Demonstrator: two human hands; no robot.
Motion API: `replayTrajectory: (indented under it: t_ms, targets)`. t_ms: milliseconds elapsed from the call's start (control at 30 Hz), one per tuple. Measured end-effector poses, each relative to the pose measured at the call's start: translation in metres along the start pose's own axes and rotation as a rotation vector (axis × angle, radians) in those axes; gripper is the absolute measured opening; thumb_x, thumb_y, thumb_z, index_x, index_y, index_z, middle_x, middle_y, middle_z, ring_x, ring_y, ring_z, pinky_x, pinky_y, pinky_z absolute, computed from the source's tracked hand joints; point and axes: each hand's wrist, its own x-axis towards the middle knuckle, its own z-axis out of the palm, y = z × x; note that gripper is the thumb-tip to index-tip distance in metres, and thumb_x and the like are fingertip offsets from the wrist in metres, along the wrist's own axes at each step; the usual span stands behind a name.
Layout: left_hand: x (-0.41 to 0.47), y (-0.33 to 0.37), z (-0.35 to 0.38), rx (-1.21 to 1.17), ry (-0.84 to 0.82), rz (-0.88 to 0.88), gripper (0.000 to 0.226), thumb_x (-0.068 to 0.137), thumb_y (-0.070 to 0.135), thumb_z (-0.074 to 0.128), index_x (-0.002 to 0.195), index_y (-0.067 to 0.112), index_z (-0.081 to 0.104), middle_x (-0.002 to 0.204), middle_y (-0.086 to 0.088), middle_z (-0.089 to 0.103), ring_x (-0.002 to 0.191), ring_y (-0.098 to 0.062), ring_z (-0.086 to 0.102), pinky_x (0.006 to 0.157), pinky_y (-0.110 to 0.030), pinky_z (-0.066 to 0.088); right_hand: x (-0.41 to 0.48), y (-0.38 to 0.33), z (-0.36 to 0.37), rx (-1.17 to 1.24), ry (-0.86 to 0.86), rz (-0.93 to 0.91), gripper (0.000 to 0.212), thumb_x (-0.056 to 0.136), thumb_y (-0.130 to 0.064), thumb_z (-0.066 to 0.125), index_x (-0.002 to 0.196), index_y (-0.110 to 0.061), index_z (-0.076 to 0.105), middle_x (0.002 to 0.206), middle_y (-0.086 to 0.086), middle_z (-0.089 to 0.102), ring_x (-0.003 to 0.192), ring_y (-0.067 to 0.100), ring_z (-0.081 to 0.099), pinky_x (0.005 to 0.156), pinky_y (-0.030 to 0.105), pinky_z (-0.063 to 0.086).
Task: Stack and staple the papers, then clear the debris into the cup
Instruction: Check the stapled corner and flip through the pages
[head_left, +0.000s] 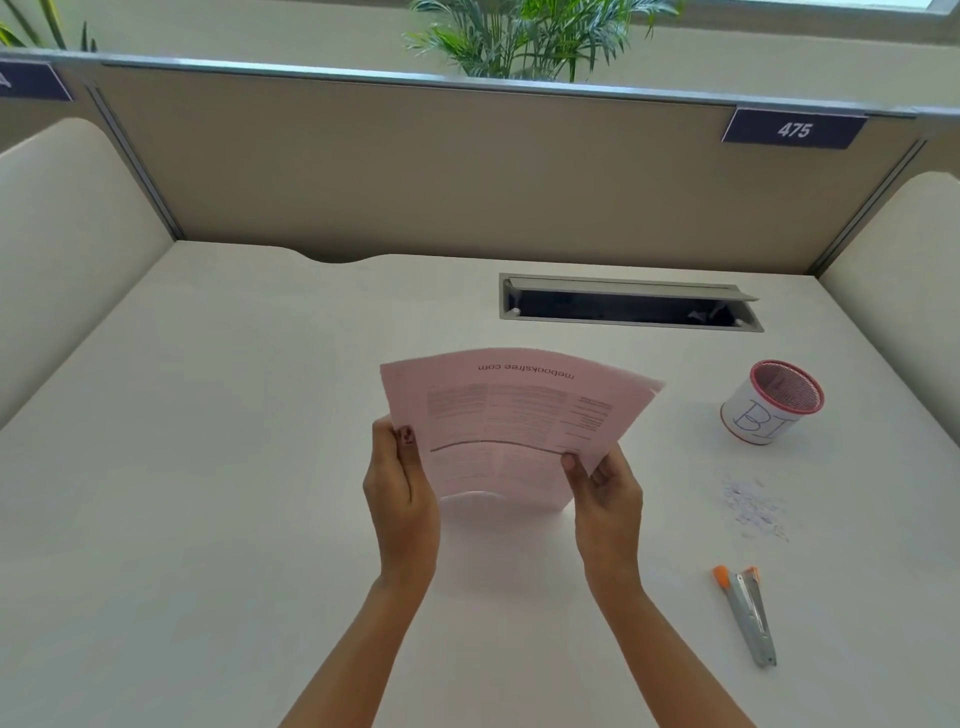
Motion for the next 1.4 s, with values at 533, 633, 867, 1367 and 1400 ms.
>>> replayTrajectory:
  t_ms: [533, 633, 867, 1367, 1400]
  targets:
    - [0.034, -0.07, 0.02, 0.263, -0.072, -0.138, 0.022, 0.104, 0.014, 0.032, 0.099, 0.014, 0.053, 0.086, 0.002, 0.06, 0.079, -0.021, 0.059, 0.063, -0.03, 0.049, 0.035, 0.04, 0.035, -0.339, 0.015, 0.027, 0.009, 0.097, -0.006, 0.046, 0.095, -0.011, 0.053, 0.088, 0.001, 0.063, 0.076, 0.012, 0.057, 0.058, 0.005, 0.044]
    - [0.068, -0.071, 0.026, 0.308, -0.033, -0.117, 0.025, 0.103, 0.015, 0.036, 0.106, 0.007, 0.06, 0.091, 0.0, 0.063, 0.076, -0.019, 0.058, 0.06, -0.016, 0.042, 0.061, 0.038, 0.05, -0.339, 0.036, 0.031, 0.012, 0.096, -0.008, 0.049, 0.102, -0.013, 0.059, 0.092, -0.003, 0.065, 0.081, 0.009, 0.062, 0.062, 0.006, 0.048]
    - [0.15, -0.083, 0.048, 0.359, -0.032, -0.206, 0.025, 0.101, 0.012, 0.044, 0.105, 0.004, 0.068, 0.09, 0.002, 0.063, 0.077, -0.019, 0.057, 0.058, -0.012, 0.036, 0.128, 0.049, 0.092, -0.377, 0.03, 0.124, 0.017, 0.094, -0.007, 0.054, 0.109, -0.01, 0.061, 0.097, -0.007, 0.062, 0.087, 0.013, 0.061, 0.063, 0.005, 0.042]
    - [0.269, -0.146, 0.098, 0.38, 0.035, -0.406, 0.019, 0.095, 0.005, 0.055, 0.1, -0.003, 0.071, 0.083, -0.004, 0.061, 0.081, -0.021, 0.05, 0.075, -0.021, 0.034, 0.247, 0.099, 0.169, -0.493, 0.003, 0.191, 0.025, 0.089, 0.0, 0.059, 0.114, -0.003, 0.062, 0.108, 0.012, 0.069, 0.09, 0.018, 0.063, 0.074, 0.015, 0.046]
    - [0.272, -0.149, 0.099, 0.385, 0.032, -0.411, 0.02, 0.095, 0.005, 0.055, 0.103, -0.005, 0.071, 0.086, -0.006, 0.062, 0.082, -0.02, 0.05, 0.075, -0.021, 0.034, 0.251, 0.102, 0.172, -0.5, 0.006, 0.18, 0.026, 0.089, 0.0, 0.059, 0.115, -0.002, 0.061, 0.108, 0.013, 0.069, 0.093, 0.021, 0.064, 0.076, 0.018, 0.046]
